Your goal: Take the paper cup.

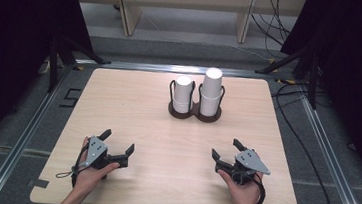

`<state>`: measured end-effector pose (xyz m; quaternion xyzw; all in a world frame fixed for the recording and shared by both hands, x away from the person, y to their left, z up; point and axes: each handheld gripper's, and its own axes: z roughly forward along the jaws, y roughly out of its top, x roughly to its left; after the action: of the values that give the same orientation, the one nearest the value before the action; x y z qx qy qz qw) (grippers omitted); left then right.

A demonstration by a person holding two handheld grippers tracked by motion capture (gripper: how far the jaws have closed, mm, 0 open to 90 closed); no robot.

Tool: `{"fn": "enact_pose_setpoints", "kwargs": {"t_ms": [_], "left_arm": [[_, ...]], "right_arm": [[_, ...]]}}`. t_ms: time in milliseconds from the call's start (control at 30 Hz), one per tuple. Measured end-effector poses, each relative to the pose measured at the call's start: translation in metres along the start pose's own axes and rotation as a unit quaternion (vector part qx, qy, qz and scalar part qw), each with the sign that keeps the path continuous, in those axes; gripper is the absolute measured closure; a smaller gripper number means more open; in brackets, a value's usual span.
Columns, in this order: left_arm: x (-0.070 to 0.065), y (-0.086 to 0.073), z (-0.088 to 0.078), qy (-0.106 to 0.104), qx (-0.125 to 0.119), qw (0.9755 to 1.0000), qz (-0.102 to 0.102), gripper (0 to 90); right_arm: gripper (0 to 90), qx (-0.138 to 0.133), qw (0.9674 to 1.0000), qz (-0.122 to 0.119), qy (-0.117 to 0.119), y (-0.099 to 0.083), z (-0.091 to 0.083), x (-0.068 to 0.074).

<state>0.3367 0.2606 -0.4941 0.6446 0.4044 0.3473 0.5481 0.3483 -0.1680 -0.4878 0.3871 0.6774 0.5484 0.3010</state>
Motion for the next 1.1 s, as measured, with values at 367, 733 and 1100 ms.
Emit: {"fn": "enact_pose_setpoints", "kwargs": {"t_ms": [367,733,1100], "left_arm": [[0.0,0.012,0.031,-0.036,0.017,0.9991,0.016,3.5],[-0.001,0.033,0.081,-0.064,0.025,0.9966,0.046,10.0],[-0.008,0.042,0.123,-0.089,0.035,0.9936,0.061,12.9]], "right_arm": [[17.7,0.004,0.9998,-0.015,0.008,0.015,0.004,0.002],[18.3,-0.013,0.9996,-0.01,0.023,0.041,0.026,0.004],[19.6,-0.02,0.9988,-0.017,0.041,0.066,0.063,0.014]]}}
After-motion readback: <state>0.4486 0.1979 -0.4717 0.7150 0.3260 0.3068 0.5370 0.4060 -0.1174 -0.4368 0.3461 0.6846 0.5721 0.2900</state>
